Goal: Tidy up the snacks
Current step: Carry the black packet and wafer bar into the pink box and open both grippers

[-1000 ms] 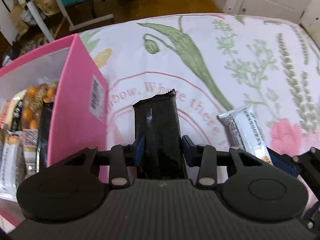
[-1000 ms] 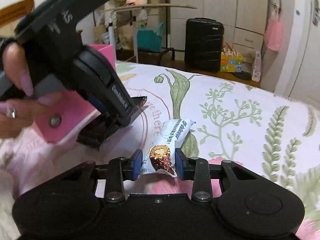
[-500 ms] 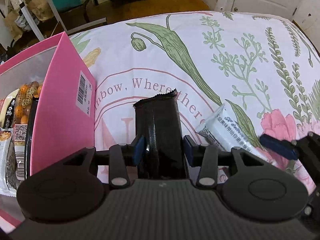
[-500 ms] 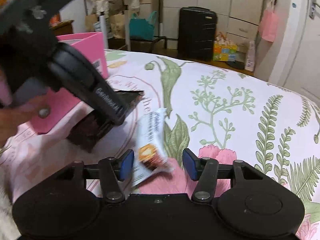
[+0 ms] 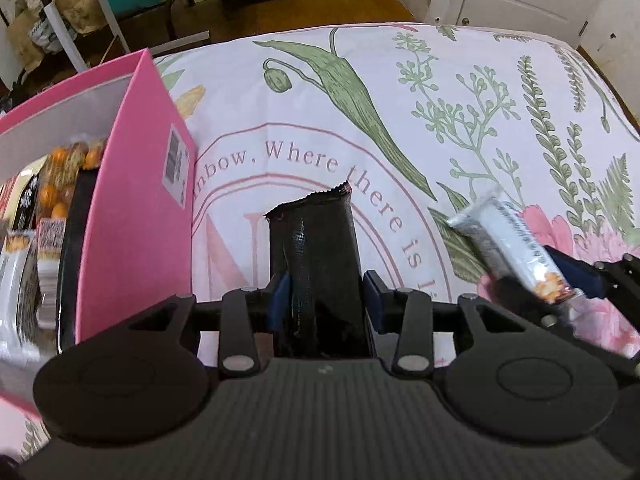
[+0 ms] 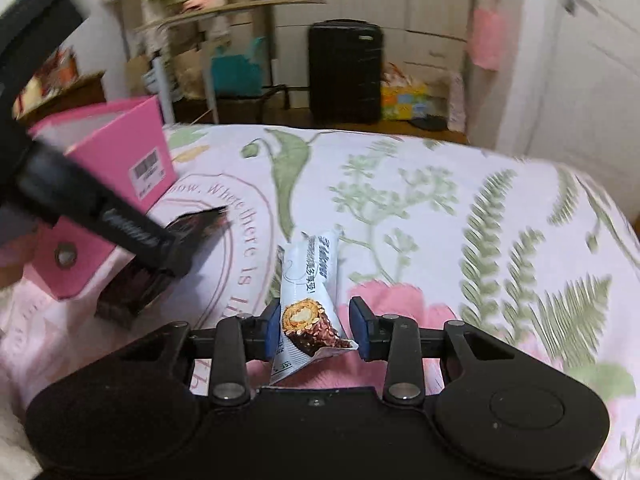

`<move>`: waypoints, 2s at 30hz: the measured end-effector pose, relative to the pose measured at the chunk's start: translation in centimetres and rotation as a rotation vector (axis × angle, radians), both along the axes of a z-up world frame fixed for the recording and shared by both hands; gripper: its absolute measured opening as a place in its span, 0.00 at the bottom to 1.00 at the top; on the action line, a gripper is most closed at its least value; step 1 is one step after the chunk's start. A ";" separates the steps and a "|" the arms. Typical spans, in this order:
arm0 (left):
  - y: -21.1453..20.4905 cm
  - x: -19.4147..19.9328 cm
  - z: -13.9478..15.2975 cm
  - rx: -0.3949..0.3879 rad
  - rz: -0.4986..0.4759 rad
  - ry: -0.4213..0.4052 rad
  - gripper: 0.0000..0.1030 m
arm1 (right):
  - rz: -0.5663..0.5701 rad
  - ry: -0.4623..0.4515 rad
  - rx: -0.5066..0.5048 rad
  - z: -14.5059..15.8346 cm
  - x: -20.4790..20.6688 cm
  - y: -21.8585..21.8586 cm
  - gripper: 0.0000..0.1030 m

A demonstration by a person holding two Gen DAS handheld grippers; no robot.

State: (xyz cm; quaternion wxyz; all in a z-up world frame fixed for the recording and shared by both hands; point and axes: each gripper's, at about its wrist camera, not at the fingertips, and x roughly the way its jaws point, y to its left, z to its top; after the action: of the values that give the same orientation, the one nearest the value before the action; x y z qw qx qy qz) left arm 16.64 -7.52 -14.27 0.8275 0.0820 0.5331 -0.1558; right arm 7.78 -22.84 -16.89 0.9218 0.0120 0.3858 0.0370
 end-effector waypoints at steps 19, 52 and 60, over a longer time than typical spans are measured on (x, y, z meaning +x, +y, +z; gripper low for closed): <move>4.4 -5.5 5.1 -0.126 -0.011 0.025 0.37 | 0.021 0.068 0.122 4.3 -3.9 0.9 0.34; 24.5 -3.7 17.6 -0.151 0.217 -0.276 0.37 | 0.395 -0.107 0.184 15.1 2.9 15.8 0.34; 25.0 1.9 12.7 -0.038 0.254 -0.258 0.37 | 0.406 -0.104 0.169 11.3 7.4 19.1 0.34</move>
State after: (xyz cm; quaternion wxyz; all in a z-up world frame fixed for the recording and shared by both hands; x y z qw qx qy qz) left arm 18.53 17.49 -1.59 0.9034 0.0179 0.4257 -0.0483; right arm 15.17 -3.72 -5.61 0.9097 0.0091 0.3279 0.2546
